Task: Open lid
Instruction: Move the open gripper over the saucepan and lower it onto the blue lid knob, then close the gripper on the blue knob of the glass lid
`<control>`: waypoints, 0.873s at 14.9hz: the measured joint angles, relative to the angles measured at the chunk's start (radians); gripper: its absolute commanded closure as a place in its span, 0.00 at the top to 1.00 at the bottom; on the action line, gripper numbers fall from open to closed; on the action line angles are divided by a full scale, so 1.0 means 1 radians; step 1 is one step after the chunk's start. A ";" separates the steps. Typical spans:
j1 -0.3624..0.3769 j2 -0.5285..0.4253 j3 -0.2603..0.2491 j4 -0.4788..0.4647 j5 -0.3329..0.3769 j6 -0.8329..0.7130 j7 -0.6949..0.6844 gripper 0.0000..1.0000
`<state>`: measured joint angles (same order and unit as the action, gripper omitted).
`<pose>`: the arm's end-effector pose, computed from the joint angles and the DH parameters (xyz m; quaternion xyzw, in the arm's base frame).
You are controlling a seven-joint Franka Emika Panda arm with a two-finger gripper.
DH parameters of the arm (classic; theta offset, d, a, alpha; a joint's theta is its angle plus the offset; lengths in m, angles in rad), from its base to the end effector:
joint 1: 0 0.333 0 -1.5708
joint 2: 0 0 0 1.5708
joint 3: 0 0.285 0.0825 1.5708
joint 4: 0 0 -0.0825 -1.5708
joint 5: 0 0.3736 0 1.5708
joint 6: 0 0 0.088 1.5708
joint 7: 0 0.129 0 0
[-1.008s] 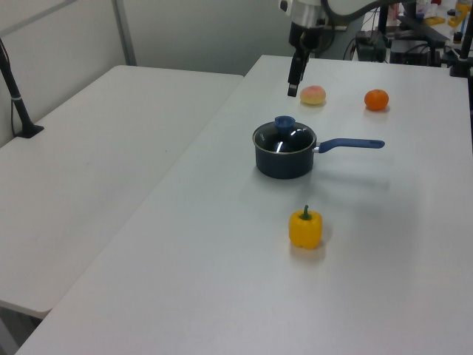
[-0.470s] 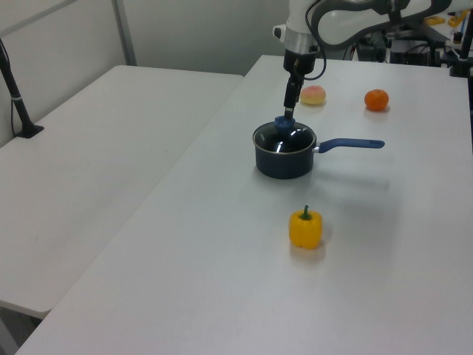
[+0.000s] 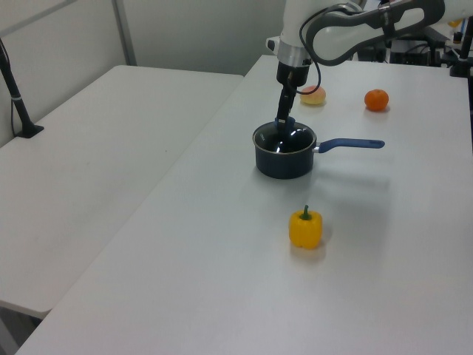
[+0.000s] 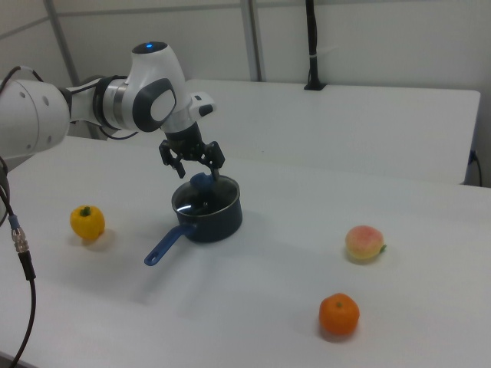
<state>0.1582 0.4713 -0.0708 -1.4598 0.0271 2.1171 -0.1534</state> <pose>0.6884 0.0691 0.3851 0.9885 0.1190 0.0933 0.0065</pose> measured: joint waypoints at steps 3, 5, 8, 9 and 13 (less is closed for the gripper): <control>0.000 0.010 0.000 -0.002 -0.024 0.017 0.000 0.87; 0.000 0.013 0.000 -0.008 -0.039 0.018 0.000 0.79; 0.000 0.014 0.001 -0.020 -0.054 0.018 0.000 0.54; 0.000 0.014 0.004 -0.022 -0.055 0.018 0.000 0.49; 0.001 0.015 0.012 -0.024 -0.060 0.018 0.000 0.42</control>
<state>0.1589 0.4860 -0.0584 -1.4836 -0.0325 2.1355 -0.1533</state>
